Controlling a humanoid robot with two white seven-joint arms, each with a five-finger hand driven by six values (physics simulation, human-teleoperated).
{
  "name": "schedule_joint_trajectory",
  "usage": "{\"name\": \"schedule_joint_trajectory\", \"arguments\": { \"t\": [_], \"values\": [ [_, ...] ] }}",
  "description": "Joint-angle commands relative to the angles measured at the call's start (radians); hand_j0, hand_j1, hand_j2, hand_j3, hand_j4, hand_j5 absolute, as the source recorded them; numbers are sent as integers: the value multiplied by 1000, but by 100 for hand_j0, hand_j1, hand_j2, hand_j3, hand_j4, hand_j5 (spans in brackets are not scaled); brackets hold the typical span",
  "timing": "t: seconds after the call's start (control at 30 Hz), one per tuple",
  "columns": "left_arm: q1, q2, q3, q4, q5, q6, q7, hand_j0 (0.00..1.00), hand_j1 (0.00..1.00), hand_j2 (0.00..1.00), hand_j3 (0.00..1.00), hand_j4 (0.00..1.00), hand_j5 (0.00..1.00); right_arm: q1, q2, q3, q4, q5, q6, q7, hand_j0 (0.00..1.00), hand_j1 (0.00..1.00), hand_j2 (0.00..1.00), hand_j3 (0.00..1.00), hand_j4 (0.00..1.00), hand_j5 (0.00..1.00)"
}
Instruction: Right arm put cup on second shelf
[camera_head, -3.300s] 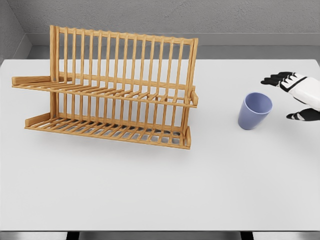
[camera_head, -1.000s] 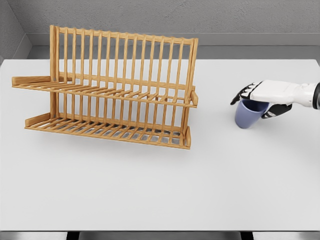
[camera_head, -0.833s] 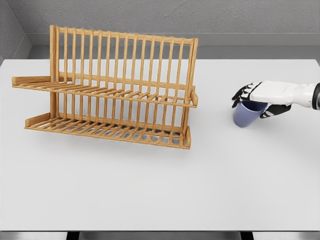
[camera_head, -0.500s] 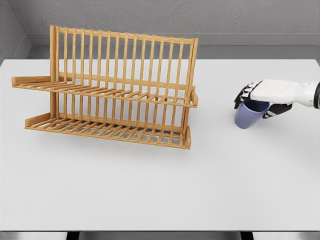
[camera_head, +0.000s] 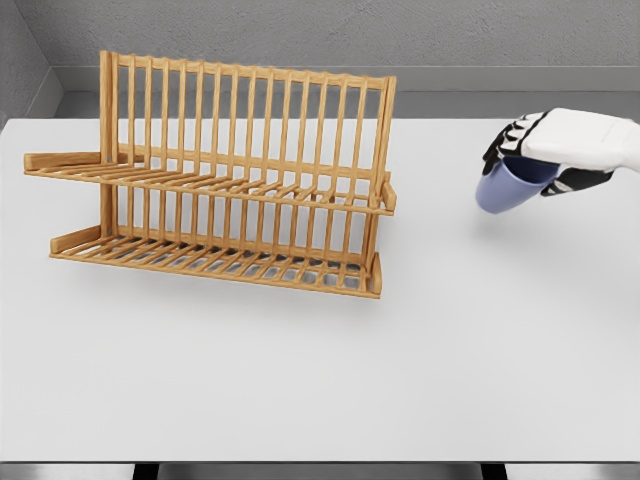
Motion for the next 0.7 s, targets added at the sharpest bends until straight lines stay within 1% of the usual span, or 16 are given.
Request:
{"name": "schedule_joint_trajectory", "arguments": {
  "t": [0.0, 0.07, 0.2, 0.27, 0.33, 0.4, 0.47, 0.5, 0.53, 0.67],
  "values": [
    [0, 0, 0, 0, 0, 0, 0, 100, 100, 100, 100, 100, 100, 0, -13, -23, -28, -6, 3, 0, 67, 67, 67, 67, 67, 67],
    [0, 0, 0, 0, 0, 0, 0, 100, 100, 100, 100, 100, 100, 0, -14, -41, -31, -4, 3, 0, 67, 67, 67, 67, 67, 67],
    [0, 0, 0, 0, 0, 0, 0, 100, 100, 100, 100, 100, 100, 0, -14, -43, -48, -3, 3, 0, 67, 67, 67, 67, 67, 67],
    [0, 0, 0, 0, 0, 0, 0, 100, 100, 100, 100, 100, 100, -2, -14, -44, -57, -3, 3, 0, 65, 65, 65, 65, 65, 65],
    [0, 0, 0, 0, 0, 0, 0, 100, 100, 100, 100, 100, 100, -3, -14, -49, -68, -3, 3, 0, 65, 65, 65, 65, 65, 65],
    [0, 0, 0, 0, 0, 0, -1, 100, 100, 100, 100, 100, 100, 2, -14, -66, -107, -3, 3, 0, 65, 65, 65, 65, 65, 65],
    [0, 0, 0, 0, 0, 0, 0, 100, 100, 100, 100, 100, 100, 0, -13, -73, -124, -3, 3, 0, 65, 65, 65, 65, 65, 65],
    [0, 0, 0, 0, 0, 0, 0, 100, 100, 100, 100, 100, 100, 0, -13, -84, -157, -3, 3, 0, 65, 65, 65, 65, 65, 65],
    [0, 0, 0, 0, 0, 0, 0, 100, 100, 100, 100, 100, 100, 0, -14, -86, -173, -4, 3, 0, 65, 65, 65, 65, 65, 65],
    [0, 0, 0, 0, 0, 0, 0, 100, 100, 100, 100, 100, 100, -2, -6, -86, -216, -4, 3, 0, 65, 65, 65, 65, 65, 65]
  ]
}}
